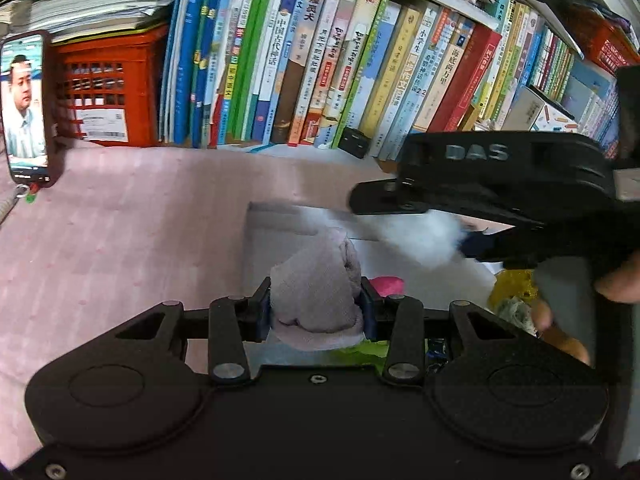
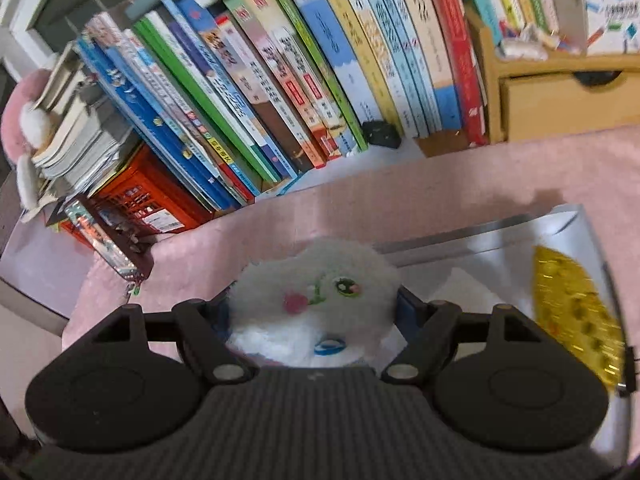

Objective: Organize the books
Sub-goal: 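Lower the grey fabric into the tray and open the left tool while the right releases the plush ball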

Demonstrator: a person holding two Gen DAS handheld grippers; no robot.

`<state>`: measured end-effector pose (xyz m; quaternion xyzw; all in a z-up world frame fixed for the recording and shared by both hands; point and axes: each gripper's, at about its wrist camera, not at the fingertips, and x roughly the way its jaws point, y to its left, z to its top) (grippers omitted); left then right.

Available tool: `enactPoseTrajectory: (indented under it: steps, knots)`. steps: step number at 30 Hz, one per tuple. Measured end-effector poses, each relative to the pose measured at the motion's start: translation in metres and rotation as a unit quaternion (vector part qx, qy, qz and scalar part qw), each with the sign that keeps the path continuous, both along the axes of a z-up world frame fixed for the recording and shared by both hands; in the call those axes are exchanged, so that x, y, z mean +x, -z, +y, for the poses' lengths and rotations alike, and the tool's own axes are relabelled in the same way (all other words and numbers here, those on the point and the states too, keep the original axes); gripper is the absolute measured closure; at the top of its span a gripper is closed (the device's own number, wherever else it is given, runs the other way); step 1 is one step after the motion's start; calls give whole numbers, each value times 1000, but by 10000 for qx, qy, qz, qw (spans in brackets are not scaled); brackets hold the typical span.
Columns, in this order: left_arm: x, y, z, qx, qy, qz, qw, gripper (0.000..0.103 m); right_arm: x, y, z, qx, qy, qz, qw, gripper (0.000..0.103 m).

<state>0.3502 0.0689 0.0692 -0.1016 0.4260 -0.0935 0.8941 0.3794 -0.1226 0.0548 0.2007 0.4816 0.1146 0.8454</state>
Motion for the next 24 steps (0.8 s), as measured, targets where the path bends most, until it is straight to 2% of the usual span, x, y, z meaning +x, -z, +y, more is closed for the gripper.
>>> enactPoseTrajectory:
  steps: [6, 12, 15, 19, 22, 24]
  knots:
    - [6, 8, 6, -381, 89, 74, 9992, 63, 12, 23, 3, -130, 145, 270, 9994, 25]
    - [8, 14, 7, -946, 332, 281, 9946, 63, 13, 24, 4, -823, 357, 249, 9957, 25]
    - [7, 15, 6, -1083, 400, 358, 9927, 63, 11, 24, 2, -1127, 408, 222, 9925, 25]
    - [6, 13, 4, -775, 337, 234, 9961, 61, 10, 28, 3, -1333, 348, 238, 9902, 25]
    - [7, 17, 6, -585, 267, 315, 9974, 57, 10, 27, 10, -1380, 176, 242, 9900, 23]
    - [7, 20, 9, -570, 258, 341, 9975, 53, 10, 28, 13, -1220, 72, 300, 9921, 17]
